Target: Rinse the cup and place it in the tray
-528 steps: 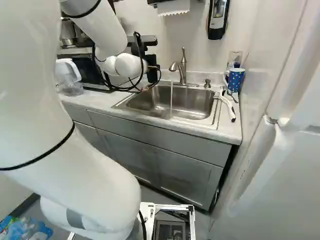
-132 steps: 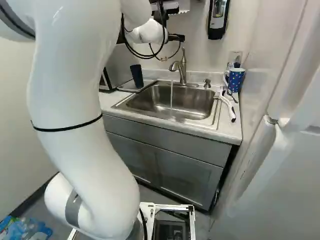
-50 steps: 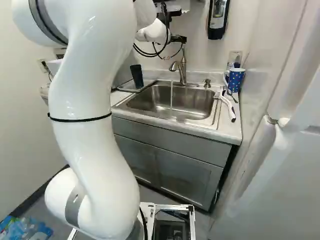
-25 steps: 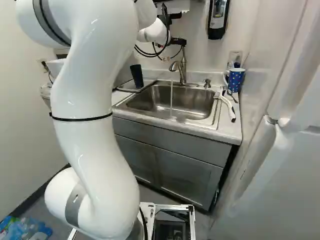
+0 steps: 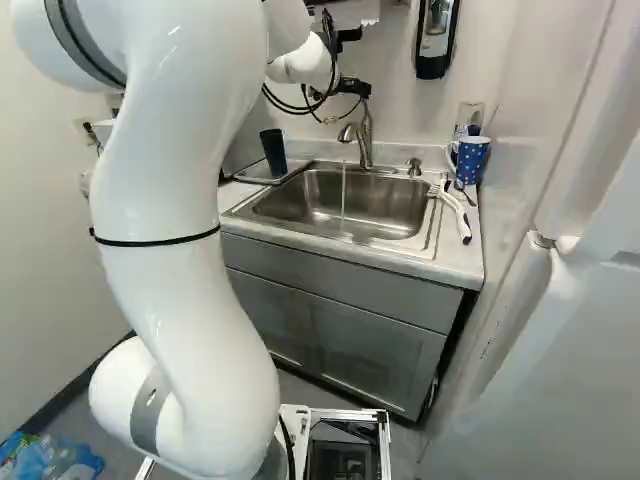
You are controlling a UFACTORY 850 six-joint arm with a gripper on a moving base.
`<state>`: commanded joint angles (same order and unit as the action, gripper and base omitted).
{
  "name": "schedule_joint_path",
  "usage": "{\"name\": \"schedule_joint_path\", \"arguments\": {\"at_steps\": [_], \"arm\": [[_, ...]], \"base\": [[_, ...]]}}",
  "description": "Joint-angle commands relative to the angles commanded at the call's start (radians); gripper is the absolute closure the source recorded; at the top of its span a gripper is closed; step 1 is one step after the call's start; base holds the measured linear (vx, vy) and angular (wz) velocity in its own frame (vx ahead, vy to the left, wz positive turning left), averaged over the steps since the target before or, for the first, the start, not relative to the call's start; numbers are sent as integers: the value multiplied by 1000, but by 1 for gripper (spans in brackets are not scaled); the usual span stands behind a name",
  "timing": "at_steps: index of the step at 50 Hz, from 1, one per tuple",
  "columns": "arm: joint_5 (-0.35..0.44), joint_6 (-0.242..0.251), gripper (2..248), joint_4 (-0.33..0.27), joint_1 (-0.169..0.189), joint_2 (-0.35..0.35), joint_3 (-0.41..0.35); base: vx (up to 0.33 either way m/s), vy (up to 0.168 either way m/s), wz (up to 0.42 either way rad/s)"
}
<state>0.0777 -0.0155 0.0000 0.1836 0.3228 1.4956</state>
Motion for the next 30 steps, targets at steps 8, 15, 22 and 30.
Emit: {"name": "schedule_joint_path", "arguments": {"at_steps": [8,15,22,30], "arm": [[-21,0,3,0,-2,-12,-14],[-39,0,3,0,-4,-23,-26],[-45,0,3,0,-6,-30,-34],[-45,0,3,0,-6,-30,-34]], "base": [[0,0,0],[0,0,0],[0,0,0],[0,0,0]]}}
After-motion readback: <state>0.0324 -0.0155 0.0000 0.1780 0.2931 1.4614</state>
